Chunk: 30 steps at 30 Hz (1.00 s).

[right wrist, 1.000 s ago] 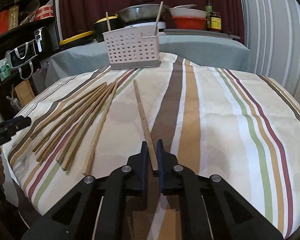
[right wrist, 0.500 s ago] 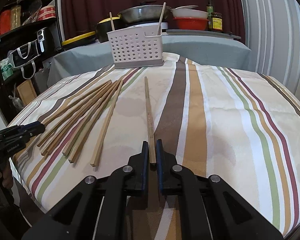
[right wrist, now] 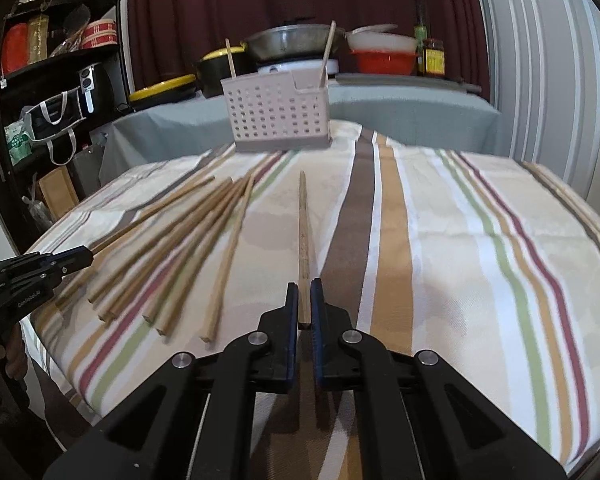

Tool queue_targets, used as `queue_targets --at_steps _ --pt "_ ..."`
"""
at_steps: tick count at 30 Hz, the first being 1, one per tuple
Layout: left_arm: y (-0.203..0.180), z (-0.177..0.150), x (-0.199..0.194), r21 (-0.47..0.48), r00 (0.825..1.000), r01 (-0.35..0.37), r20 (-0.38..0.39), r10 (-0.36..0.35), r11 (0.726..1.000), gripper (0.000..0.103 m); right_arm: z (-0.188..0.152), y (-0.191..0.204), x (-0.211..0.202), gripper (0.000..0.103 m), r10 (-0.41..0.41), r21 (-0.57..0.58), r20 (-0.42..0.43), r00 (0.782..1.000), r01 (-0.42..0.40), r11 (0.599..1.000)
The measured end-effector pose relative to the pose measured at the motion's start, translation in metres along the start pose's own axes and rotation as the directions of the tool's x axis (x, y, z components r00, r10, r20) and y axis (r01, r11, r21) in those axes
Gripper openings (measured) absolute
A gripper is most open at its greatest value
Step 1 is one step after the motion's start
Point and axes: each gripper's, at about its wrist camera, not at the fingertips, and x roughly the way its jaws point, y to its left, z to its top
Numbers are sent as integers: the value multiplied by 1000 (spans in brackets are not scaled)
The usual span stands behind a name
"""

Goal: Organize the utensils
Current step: 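Close the right tool on another chopstick while the left tool grasps one too, then raise the right tool's chopstick over the holder while the left tool carries its own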

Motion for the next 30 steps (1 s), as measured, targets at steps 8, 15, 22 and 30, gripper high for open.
queue_targets --at_steps 8,15,22,30 --pt "0 24 -34 -1 998 -9 65 9 1000 6 27 7 -35 7 -18 -25 108 994 20 999" --pt "3 53 -73 -19 987 -18 158 20 1000 6 54 8 -60 7 -18 -19 187 982 21 1000" --pt "13 86 -108 -51 974 -30 225 40 998 6 83 7 -83 7 -13 -11 260 966 16 1000" --pt "19 109 -113 -53 971 -47 233 58 997 6 105 6 -82 7 -12 -16 277 961 18 1000"
